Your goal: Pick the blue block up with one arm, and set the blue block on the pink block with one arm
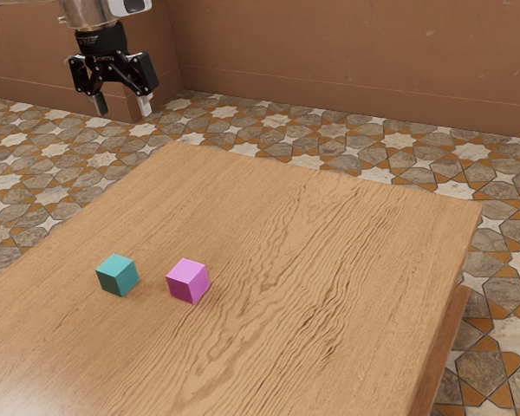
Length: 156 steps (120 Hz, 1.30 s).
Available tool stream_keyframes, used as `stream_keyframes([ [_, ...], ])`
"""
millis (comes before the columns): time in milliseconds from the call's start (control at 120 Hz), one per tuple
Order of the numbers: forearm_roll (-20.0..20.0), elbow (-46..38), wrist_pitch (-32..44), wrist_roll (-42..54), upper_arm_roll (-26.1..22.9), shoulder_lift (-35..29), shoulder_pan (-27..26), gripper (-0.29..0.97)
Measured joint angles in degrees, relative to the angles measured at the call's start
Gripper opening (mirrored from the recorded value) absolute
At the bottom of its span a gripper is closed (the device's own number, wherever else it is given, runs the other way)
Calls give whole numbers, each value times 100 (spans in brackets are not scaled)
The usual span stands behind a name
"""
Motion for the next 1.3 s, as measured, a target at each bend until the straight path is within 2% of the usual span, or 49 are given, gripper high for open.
stream_keyframes([
  [533, 29, 38, -25, -7, -25, 3, -9, 68],
  [617, 171, 877, -243, -12, -67, -203, -186, 68],
  [708, 275, 1209, -435, -16, -94, -440, -444, 68],
  [808, 422, 1233, -562, -19, -83, -487, -538, 68],
  [992, 625, 1137, -691, -15, -27, -442, -302, 68],
  [1100, 964, 1079, -528, -10, -67, -135, -181, 68],
  [1300, 1237, 953, -25, 5, -311, 212, -560, 68],
])
